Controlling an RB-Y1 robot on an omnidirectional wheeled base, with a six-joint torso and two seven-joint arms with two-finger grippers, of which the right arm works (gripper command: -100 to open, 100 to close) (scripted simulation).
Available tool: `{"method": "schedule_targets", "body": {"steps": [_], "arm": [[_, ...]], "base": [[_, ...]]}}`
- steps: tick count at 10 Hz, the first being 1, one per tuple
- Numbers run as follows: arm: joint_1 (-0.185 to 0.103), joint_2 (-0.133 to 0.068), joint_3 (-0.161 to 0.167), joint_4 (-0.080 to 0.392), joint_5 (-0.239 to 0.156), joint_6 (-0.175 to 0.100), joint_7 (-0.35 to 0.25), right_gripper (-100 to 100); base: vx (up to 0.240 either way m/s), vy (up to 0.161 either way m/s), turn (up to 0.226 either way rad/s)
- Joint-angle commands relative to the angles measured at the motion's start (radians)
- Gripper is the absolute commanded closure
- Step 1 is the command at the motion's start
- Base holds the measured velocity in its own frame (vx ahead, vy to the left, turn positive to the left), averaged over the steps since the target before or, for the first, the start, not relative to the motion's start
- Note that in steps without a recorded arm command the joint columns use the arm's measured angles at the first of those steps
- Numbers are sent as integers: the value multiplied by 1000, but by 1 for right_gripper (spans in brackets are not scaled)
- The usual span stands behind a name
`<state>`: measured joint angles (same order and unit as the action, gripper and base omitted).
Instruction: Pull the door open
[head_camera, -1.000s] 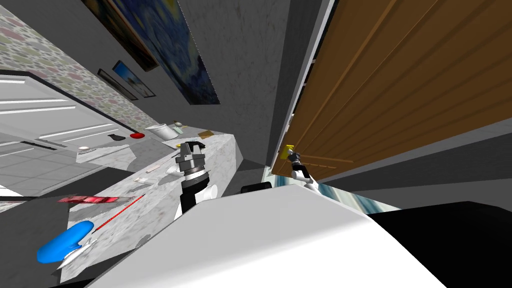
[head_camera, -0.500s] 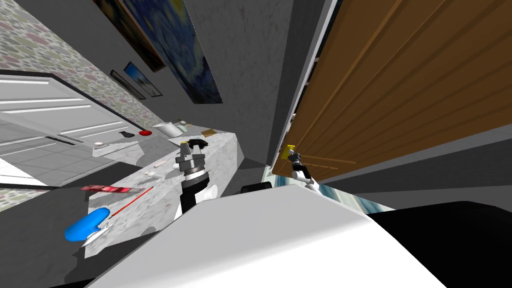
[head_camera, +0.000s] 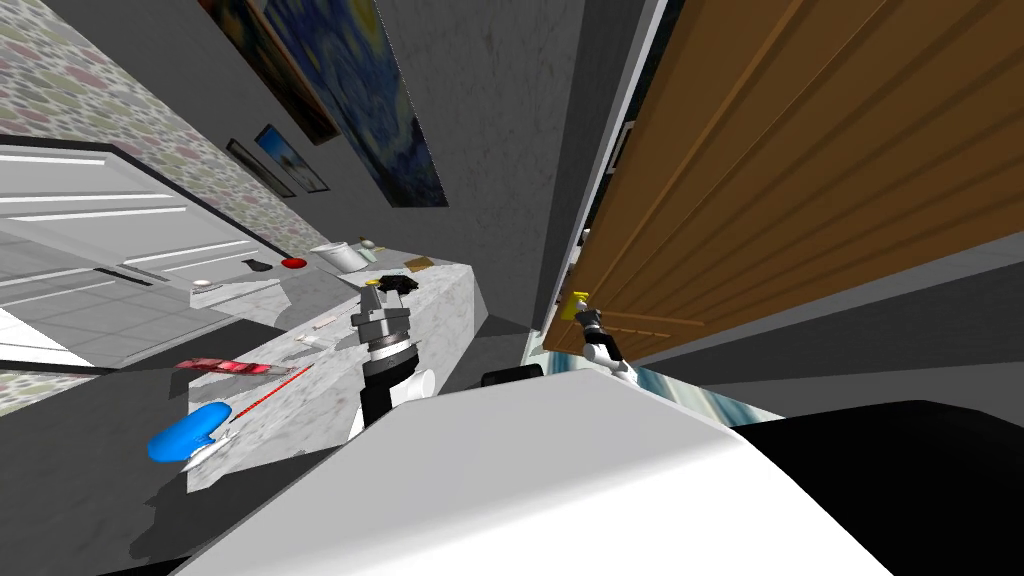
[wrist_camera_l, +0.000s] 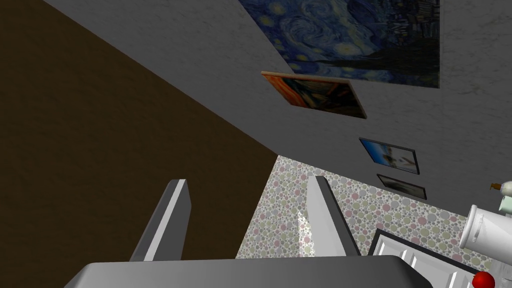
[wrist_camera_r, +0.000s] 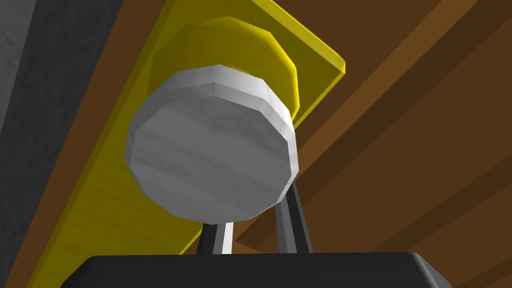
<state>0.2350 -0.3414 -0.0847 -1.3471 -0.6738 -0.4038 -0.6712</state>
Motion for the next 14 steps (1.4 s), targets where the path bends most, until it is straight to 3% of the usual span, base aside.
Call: {"method": "schedule_targets", "body": {"steps": [1,2,3,10,12,14], "arm": [[8,16,20,-36,-35,-6,-42,-100],[18,25,29,-54,-60,-7,-69,-100],[18,25,29,-54,-60,-7,-69,-100],[86,85,82,-177,-228,-15,-249,-100],[97,95,92,-198,-256,-16,-278,-100],[91,90,77,-187,-252,-16,-273,-100]], "base": [[-110,-20,-16],[-112,17,63],[-73,32,50],[-83,9,5],[-78,2,4],[32,-14,35]]}}
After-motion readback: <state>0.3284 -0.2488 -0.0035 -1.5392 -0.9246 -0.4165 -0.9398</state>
